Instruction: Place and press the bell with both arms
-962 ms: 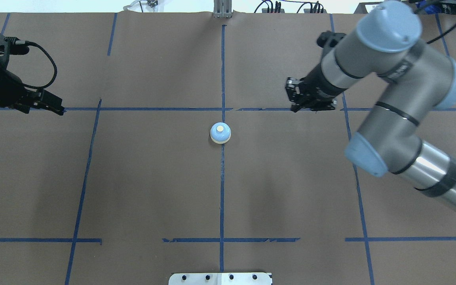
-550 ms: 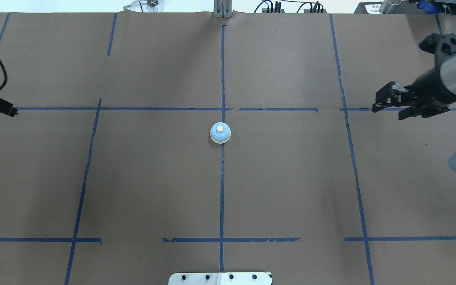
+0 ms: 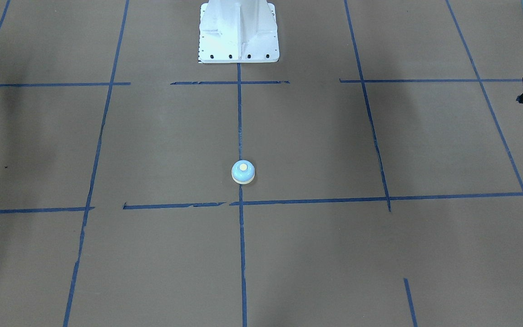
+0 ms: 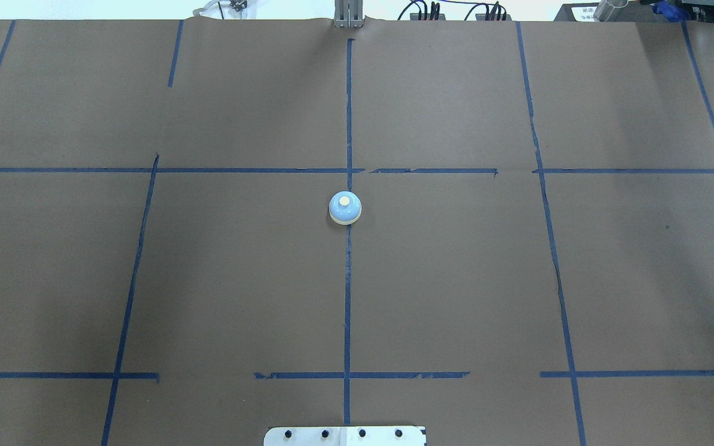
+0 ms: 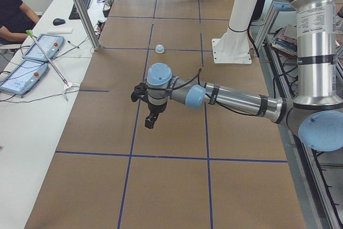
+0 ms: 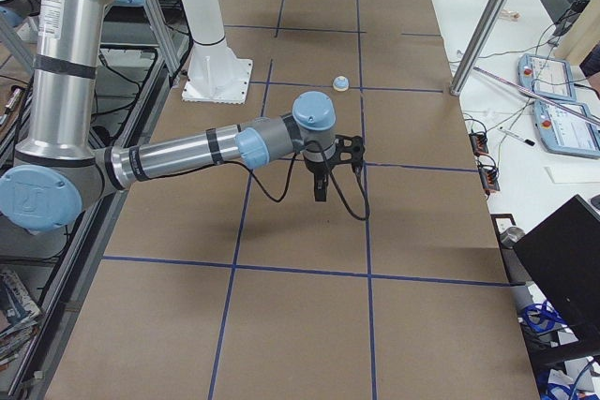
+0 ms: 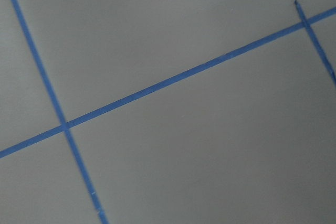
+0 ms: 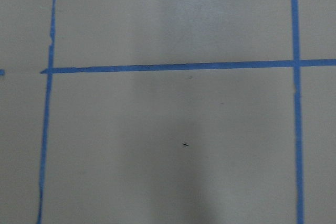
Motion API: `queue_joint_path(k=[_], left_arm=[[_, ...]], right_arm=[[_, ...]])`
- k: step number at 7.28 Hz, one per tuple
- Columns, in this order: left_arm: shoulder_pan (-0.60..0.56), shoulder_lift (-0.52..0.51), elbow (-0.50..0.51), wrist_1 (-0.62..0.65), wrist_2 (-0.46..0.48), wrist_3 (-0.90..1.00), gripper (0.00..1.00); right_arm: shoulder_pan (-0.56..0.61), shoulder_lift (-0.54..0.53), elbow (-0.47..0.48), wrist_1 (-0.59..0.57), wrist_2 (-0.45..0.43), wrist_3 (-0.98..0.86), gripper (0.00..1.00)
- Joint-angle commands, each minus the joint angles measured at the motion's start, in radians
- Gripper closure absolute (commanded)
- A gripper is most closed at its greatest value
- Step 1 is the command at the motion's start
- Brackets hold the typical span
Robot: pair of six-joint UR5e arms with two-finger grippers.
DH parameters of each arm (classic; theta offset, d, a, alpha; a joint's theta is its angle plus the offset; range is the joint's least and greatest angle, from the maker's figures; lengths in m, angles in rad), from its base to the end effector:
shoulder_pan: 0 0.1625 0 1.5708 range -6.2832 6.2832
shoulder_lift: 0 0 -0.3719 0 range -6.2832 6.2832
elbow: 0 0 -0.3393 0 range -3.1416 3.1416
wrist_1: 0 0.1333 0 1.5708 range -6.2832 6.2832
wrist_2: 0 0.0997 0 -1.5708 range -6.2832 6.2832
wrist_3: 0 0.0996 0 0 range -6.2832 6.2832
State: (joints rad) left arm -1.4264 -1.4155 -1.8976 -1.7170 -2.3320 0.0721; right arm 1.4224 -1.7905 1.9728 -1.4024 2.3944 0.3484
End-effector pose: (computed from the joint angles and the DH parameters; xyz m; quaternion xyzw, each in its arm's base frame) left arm -0.0072 -0.3992 0.5094 0.1335 0.3719 0.1575 0.9050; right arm 0.0049 -0.3744 0.4933 0.0581 -0.4213 0.0206 0.9048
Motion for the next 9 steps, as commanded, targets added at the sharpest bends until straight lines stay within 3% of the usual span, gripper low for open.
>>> queue_joint_path(k=[1, 4, 5, 7, 9], left_arm=[[-0.087, 0.027, 0.075, 0.061, -0.042, 0.092, 0.0], [-0.092, 0.107, 0.075, 0.126, -0.052, 0.083, 0.0], [-0.092, 0.107, 0.086, 0.126, -0.052, 0.052, 0.0], [-0.092, 0.099, 0.083, 0.126, -0.052, 0.023, 0.0], [-0.095, 0.067, 0.075, 0.129, -0.05, -0.061, 0.0]], right_arm=[[0.133, -0.093, -0.081, -0.004, 0.006, -0.295, 0.0], [0.135, -0.104, -0.129, -0.061, 0.017, -0.394, 0.0], [0.122, -0.102, -0.089, -0.075, 0.017, -0.387, 0.0], [0.107, -0.066, 0.085, -0.353, 0.002, -0.381, 0.0], [0.107, -0.07, 0.09, -0.36, -0.014, -0.393, 0.0]])
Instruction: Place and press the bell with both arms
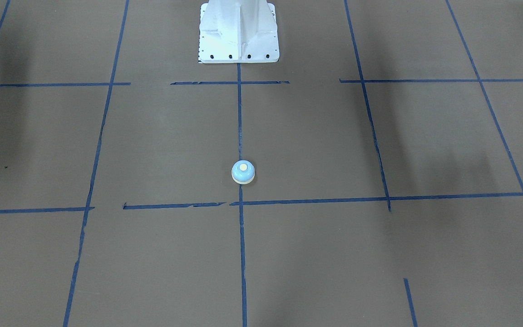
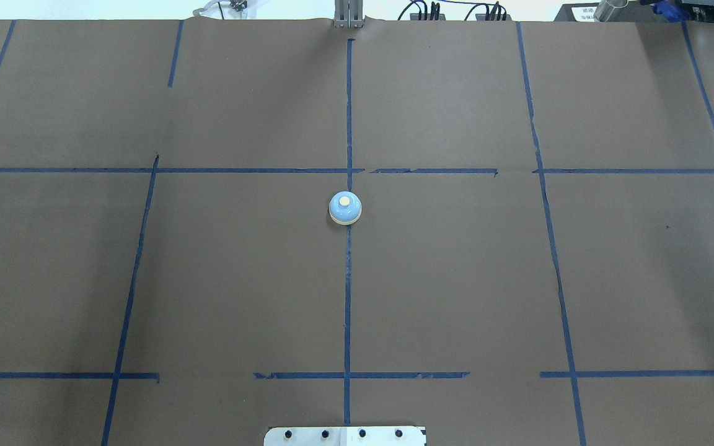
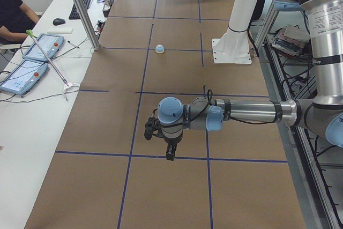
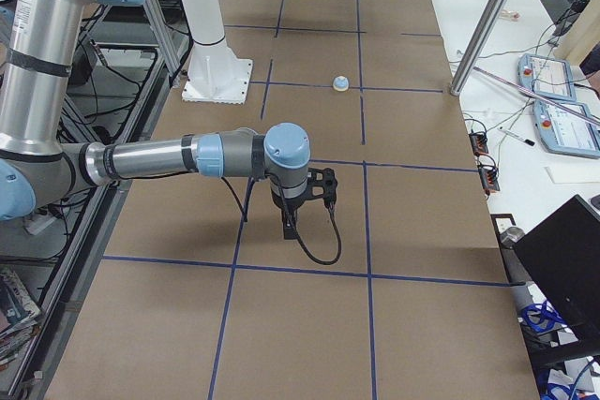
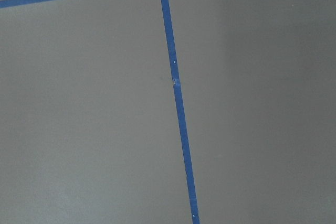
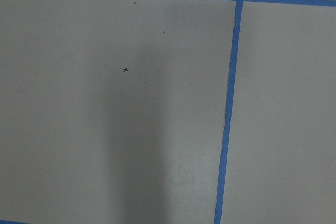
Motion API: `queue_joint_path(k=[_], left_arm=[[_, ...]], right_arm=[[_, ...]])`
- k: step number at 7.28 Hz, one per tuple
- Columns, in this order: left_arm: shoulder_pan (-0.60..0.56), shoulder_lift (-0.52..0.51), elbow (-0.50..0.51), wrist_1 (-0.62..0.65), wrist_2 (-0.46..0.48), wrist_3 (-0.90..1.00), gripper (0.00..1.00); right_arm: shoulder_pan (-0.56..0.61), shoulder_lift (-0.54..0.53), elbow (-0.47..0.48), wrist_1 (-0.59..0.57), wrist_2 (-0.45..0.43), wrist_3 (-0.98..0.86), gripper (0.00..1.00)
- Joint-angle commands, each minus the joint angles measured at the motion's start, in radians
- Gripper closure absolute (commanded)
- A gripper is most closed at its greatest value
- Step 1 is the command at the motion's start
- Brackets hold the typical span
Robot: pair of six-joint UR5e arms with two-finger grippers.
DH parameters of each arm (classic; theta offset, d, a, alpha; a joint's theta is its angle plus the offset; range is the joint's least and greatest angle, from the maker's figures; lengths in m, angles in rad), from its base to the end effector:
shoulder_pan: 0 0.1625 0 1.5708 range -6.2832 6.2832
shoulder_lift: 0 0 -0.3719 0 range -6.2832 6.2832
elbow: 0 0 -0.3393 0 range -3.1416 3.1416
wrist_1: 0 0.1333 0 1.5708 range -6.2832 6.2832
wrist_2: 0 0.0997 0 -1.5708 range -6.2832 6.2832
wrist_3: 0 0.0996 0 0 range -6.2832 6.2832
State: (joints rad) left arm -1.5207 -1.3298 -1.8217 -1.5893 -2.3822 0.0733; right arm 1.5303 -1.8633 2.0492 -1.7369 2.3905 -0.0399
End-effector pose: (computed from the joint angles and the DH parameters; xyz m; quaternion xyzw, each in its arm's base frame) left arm -0.0434 -0.3547 0.5860 0.0176 0.3944 0.0622 0.9166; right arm 0.0472 -0.3294 0.5219 0.0090 -0.3985 -0.0408 0.9162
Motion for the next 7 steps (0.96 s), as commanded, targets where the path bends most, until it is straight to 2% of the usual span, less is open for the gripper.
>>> queue_joint_path(k=[1, 7], left_arm=[[0.002, -0.025, 0.002, 0.0, -0.003, -0.114, 0.0], [0.002, -0.031, -0.054, 0.035, -0.011, -0.107, 0.0]], right_arm=[[-0.001, 0.007, 0.016, -0.024, -0.031, -0.005, 0.0], [-0.01, 0.003, -0.004, 0.011, -0.042, -0.006, 0.0]])
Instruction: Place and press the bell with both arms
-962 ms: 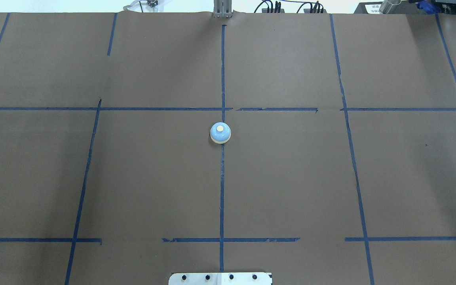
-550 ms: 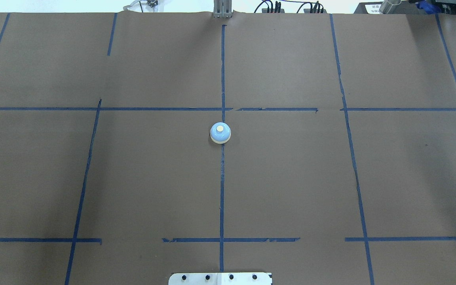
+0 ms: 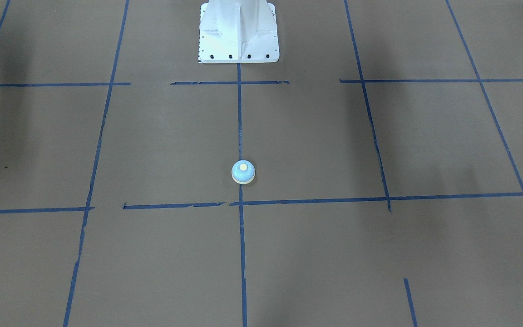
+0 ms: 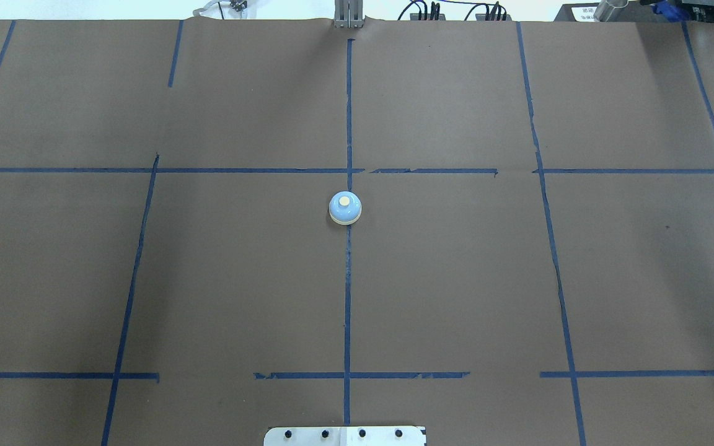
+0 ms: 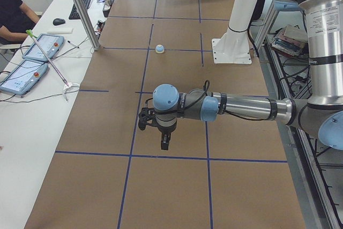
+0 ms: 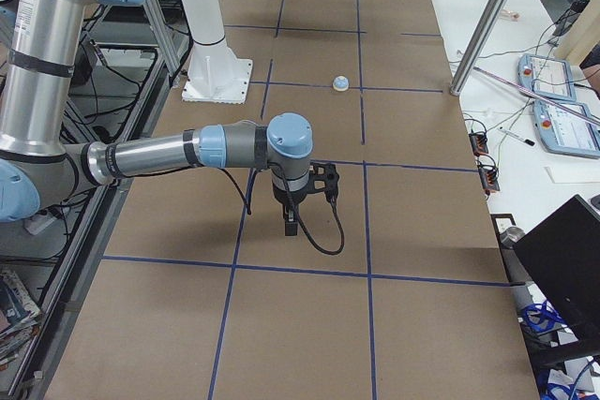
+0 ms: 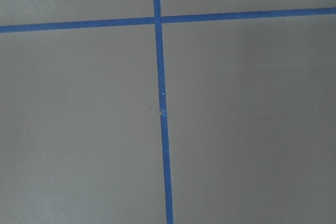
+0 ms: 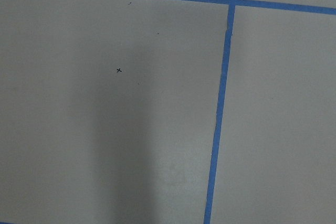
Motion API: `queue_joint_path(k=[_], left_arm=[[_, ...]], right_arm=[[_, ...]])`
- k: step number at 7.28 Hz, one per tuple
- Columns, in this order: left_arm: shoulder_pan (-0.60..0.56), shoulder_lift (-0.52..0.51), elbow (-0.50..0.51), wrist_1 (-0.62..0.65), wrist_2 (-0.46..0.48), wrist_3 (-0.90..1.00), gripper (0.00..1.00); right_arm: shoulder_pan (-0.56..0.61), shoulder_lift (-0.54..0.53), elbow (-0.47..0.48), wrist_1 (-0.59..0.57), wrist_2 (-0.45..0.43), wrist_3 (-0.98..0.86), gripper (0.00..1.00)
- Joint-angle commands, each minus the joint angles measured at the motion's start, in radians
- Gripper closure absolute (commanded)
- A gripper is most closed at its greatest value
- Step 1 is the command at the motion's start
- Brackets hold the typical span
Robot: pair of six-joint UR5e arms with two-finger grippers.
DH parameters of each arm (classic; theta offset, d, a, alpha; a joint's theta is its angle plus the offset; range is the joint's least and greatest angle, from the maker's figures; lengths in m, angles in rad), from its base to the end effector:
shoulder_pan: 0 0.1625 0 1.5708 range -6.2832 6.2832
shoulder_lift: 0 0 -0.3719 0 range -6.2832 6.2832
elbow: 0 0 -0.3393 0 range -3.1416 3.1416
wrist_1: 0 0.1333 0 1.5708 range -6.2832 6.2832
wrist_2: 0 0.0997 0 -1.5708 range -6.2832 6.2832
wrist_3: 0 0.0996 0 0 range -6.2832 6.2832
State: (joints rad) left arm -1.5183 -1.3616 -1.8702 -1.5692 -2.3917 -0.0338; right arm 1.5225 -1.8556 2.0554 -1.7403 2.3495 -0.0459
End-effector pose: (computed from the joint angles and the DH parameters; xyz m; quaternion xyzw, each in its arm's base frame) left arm -0.0411 -0.3687 0.5545 0.0234 0.4000 0.0262 0.9158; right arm 0.0473 -0.3325 0.5199 0.0136 -0.3796 -0.0493 0.9238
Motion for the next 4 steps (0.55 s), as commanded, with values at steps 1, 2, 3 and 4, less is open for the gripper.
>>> queue_joint_path(k=[1, 2, 3, 4], left_arm=[[-0.002, 0.007, -0.001, 0.015, 0.0, -0.001, 0.0], [-0.014, 0.025, -0.006, -0.012, 0.012, 0.0, 0.0], [-0.035, 0.026, -0.009, -0.014, 0.003, -0.003, 0.0], [-0.037, 0.015, -0.015, -0.012, 0.017, -0.011, 0.0]], right_arm=[[-0.004, -0.007, -0.018, 0.015, 0.001, 0.003, 0.0], [-0.022, -0.005, -0.046, 0.016, 0.007, 0.006, 0.0], [-0.034, -0.004, -0.057, 0.018, 0.004, 0.006, 0.0], [-0.045, 0.001, -0.058, 0.018, 0.004, 0.008, 0.0]])
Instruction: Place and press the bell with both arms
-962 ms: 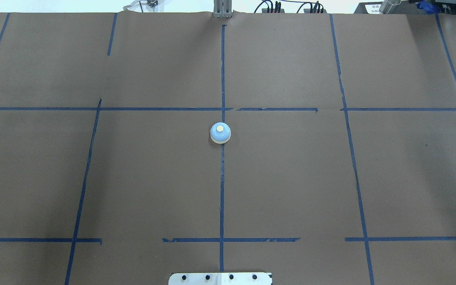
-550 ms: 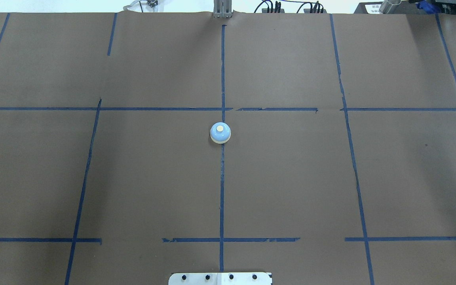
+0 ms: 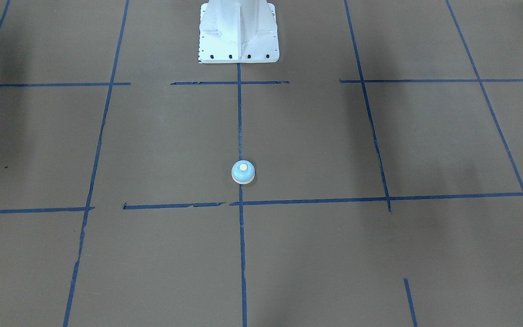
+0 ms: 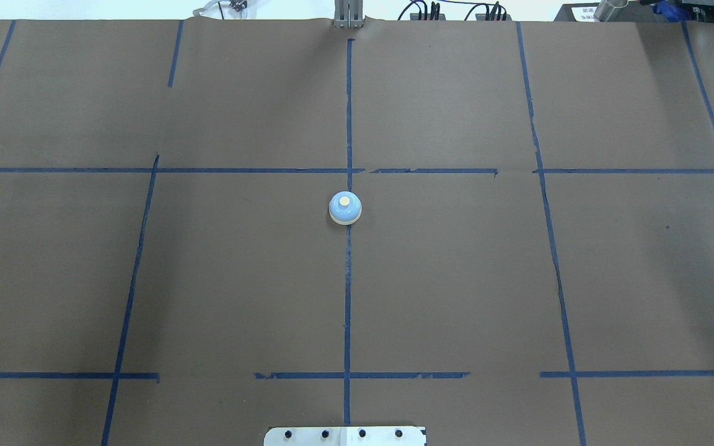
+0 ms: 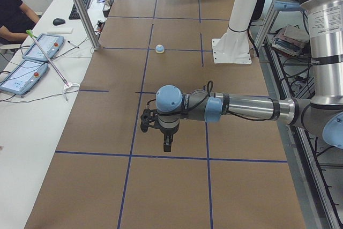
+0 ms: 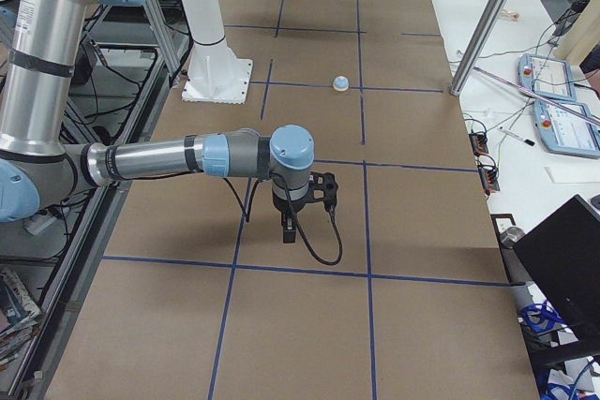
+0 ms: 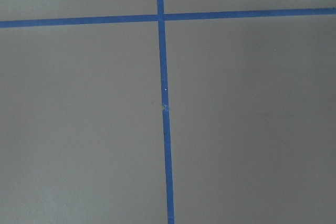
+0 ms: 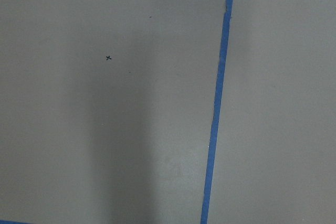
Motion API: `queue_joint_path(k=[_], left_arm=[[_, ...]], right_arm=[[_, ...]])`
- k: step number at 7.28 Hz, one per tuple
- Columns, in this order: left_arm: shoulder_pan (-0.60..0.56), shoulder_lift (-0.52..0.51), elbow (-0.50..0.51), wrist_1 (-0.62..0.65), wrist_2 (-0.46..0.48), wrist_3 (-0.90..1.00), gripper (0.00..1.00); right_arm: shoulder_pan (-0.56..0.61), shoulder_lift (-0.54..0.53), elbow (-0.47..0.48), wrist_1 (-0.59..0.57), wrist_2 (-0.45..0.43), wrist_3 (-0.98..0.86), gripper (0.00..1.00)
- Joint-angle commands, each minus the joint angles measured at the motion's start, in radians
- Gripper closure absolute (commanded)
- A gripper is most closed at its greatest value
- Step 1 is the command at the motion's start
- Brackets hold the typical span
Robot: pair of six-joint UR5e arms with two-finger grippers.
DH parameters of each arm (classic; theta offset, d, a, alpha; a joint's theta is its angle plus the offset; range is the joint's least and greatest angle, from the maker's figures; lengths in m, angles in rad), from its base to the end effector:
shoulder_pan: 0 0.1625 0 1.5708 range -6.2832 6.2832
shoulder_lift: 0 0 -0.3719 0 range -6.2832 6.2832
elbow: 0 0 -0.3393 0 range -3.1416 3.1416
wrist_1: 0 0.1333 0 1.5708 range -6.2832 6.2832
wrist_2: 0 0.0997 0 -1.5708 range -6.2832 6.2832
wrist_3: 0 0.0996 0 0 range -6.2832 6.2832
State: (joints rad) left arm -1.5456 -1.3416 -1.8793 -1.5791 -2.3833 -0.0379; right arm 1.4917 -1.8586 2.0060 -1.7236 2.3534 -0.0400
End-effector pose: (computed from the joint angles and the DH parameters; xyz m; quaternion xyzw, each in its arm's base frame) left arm -0.0519 -0.3605 0.5573 0.0278 0.3959 0.0115 0.9178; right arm 0.0368 -0.3333 0.5404 -0.0100 -0.3813 -0.0540 0.9228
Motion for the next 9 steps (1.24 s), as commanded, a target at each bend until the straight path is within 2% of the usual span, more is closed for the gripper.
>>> queue_joint_path(k=[1, 3, 4, 5, 6, 9], left_arm=[[-0.013, 0.016, -0.004, -0.002, 0.009, -0.007, 0.0], [-0.017, 0.003, -0.033, 0.017, 0.009, -0.004, 0.0], [-0.007, 0.002, -0.035, 0.04, 0.009, 0.001, 0.0], [-0.001, -0.002, -0.049, 0.136, 0.009, 0.013, 0.0], [-0.008, -0.017, -0.053, 0.21, 0.01, 0.141, 0.0], [-0.033, -0.031, -0.05, 0.229, 0.03, 0.167, 0.0]], right_arm=[[-0.016, 0.007, -0.009, 0.001, -0.002, 0.003, 0.0], [-0.016, 0.009, -0.012, 0.004, 0.0, 0.005, 0.0], [-0.016, 0.01, -0.03, 0.063, 0.0, 0.008, 0.0], [-0.016, 0.009, -0.065, 0.114, 0.001, 0.009, 0.0], [-0.016, 0.01, -0.069, 0.122, 0.0, 0.011, 0.0], [-0.016, 0.021, -0.061, 0.124, 0.001, 0.074, 0.0]])
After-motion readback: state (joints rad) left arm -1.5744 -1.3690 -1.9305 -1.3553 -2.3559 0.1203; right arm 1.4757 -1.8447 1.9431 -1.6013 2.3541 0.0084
